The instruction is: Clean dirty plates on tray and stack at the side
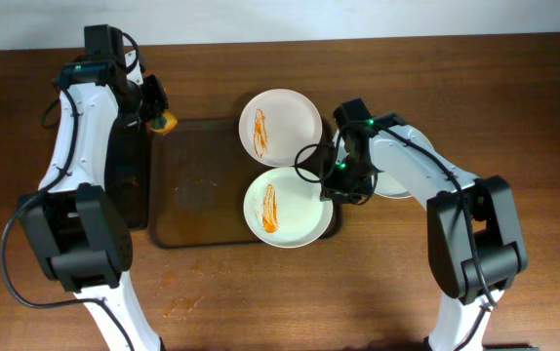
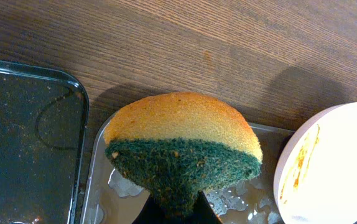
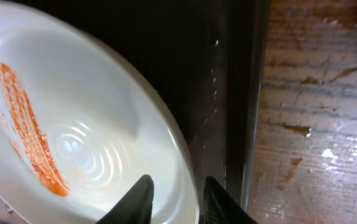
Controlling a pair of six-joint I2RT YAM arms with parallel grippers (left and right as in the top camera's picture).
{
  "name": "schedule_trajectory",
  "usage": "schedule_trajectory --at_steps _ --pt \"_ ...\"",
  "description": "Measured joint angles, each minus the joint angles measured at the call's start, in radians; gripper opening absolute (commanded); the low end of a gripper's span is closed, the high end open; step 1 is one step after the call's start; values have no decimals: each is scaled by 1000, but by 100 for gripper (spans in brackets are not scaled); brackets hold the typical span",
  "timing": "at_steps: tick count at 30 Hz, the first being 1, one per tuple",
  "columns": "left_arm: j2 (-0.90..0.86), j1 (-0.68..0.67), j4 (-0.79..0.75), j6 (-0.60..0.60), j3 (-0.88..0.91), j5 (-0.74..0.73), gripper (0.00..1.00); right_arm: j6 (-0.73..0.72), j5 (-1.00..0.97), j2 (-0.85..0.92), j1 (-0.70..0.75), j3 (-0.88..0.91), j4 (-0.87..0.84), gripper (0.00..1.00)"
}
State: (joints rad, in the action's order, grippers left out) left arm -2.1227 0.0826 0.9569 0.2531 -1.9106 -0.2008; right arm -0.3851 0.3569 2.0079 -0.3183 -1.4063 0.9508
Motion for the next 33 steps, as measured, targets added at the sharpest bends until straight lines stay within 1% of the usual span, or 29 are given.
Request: schedule_trajectory --at_steps 2,3,4,11,13,16,19,22,24,25,26,27,30,33 --pt "0 0 6 0 0 0 1 0 0 0 -12 0 22 27" --pt "0 0 8 0 0 0 0 0 0 6 -27 0 37 15" --pt "0 0 8 0 0 0 0 0 0 12 -34 0 41 4" --pt "0 0 9 0 0 0 0 -3 15 26 -45 -1 41 4" --pt "0 0 9 0 0 0 1 -3 24 26 -66 -23 42 4" --pt "0 0 9 0 0 0 1 -9 27 26 -144 -86 0 4" --pt "0 0 9 0 0 0 0 -95 -2 26 -224 -121 -122 4" --pt "0 0 10 0 0 0 1 -229 -102 26 -279 -122 -259 4" --pt "0 0 9 0 0 1 0 -271 -145 27 -311 -123 -302 4" --pt "0 0 11 0 0 5 0 -290 -164 29 -332 -123 -313 13" --pt "0 0 16 0 0 9 0 -303 -177 40 -356 -123 -316 28" --pt "0 0 21 0 0 12 1 -310 -183 57 -372 -124 -317 31" --pt "0 0 28 0 0 18 1 -323 -175 104 -374 -124 -316 33" --pt "0 0 53 0 0 19 1 -322 -164 107 -358 -124 -317 32"
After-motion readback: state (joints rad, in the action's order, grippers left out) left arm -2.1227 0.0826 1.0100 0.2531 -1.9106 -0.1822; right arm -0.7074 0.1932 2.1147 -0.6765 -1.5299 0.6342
